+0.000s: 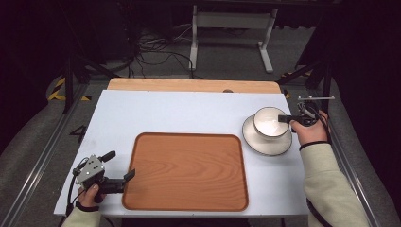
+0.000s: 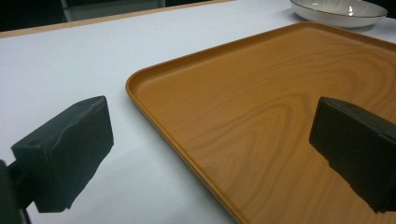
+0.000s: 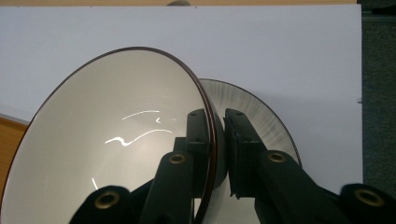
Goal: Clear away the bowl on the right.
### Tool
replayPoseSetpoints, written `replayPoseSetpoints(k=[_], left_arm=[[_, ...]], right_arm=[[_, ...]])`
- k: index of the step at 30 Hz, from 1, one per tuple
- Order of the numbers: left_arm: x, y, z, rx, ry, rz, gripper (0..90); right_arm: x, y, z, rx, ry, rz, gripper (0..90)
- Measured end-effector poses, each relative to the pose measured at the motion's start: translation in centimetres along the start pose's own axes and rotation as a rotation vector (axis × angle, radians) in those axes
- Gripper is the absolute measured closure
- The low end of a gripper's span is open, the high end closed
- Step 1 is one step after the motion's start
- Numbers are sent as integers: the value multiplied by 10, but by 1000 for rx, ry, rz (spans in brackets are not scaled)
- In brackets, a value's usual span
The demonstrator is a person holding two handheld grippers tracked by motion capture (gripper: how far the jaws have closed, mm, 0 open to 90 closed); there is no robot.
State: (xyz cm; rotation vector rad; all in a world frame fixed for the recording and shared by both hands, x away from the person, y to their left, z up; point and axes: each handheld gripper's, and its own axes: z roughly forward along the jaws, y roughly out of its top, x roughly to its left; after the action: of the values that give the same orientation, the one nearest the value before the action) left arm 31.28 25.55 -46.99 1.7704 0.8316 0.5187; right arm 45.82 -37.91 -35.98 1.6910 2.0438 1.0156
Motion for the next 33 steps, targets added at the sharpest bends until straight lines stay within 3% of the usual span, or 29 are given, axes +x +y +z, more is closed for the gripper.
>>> replayPoseSetpoints(k=[13, 18, 25, 33], left_arm=[[0, 0, 0, 0, 0, 1, 5], [0, 0, 0, -3, 1, 2, 4], [0, 0, 0, -3, 1, 2, 4], [0, 0, 0, -3, 1, 2, 5]], right_arm=[[22, 11, -19, -11, 12, -11, 806], [29, 11, -24, -29, 43, -4, 807], [47, 13, -24, -16, 66, -31, 806], [77, 12, -20, 9, 117, -77, 806]])
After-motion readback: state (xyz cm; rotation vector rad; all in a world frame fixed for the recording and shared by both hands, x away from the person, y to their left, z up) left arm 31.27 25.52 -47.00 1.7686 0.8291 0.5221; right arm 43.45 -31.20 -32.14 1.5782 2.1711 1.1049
